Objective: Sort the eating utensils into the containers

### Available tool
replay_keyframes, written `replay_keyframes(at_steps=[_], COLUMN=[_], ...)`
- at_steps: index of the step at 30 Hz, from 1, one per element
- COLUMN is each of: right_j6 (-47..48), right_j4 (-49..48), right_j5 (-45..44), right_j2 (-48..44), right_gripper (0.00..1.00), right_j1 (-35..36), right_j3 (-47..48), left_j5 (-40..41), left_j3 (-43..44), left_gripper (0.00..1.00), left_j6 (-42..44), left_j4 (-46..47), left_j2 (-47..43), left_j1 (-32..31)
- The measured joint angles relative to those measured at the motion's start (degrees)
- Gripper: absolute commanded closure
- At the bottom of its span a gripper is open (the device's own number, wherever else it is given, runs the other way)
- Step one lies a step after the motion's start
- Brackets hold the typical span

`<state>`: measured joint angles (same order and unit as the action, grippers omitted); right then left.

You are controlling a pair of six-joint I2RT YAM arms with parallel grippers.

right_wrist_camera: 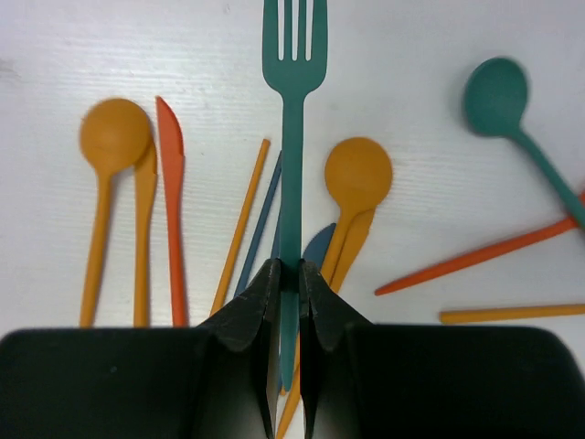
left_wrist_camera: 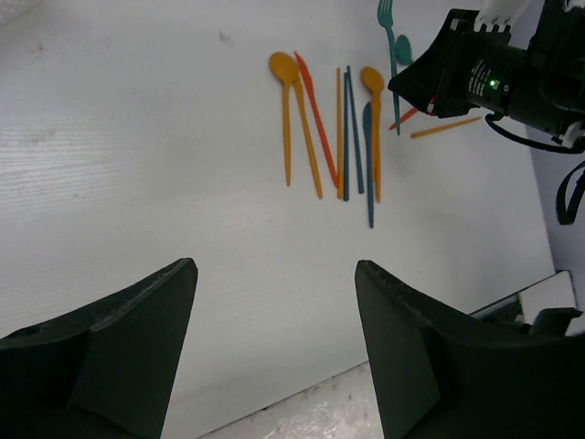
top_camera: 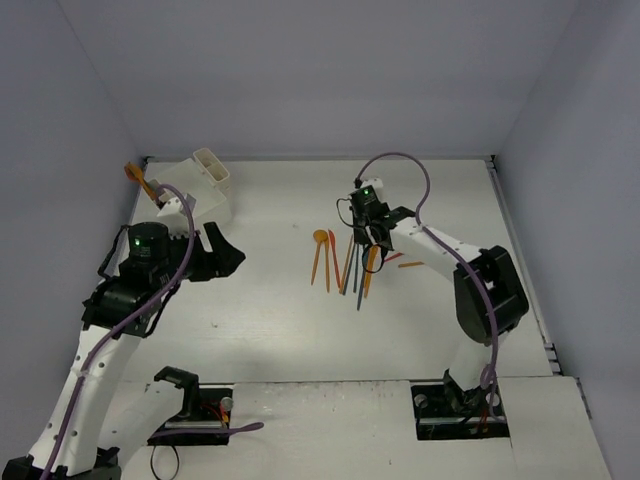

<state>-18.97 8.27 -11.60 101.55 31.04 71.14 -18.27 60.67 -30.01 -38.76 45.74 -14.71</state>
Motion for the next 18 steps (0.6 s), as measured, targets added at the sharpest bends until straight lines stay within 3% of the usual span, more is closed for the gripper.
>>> replay_keyframes(at_steps=[4, 9, 14, 18], right_j6=[1.8, 5.3, 7.3, 8.2], right_j4=[0.3, -0.1, -1.6, -1.9], right_j5=[-0.6, -1.0, 2.6, 5.7], right_j2=[-9.0, -18.4, -24.7, -28.5], right_gripper=[1.00, 1.00, 1.00, 1.00], right_j1=[1.9, 9.9, 17.5, 19.2], right_j3=[-1.1, -1.2, -2.6, -3.2], left_j5=[-3.0, -5.6, -4.5, -1.6], left_j3=[4.6, 7.9, 10.8, 12.9], left_gripper=[0.33, 0.33, 0.33, 0.34], left_j6=[-3.0, -7.5, -9.3, -8.8], left_j4=[2.3, 8.5, 14.7, 17.7], left_j2=[2.5, 5.9, 11.8, 16.6], left_j1=[-0.6, -3.6, -9.4, -13.8])
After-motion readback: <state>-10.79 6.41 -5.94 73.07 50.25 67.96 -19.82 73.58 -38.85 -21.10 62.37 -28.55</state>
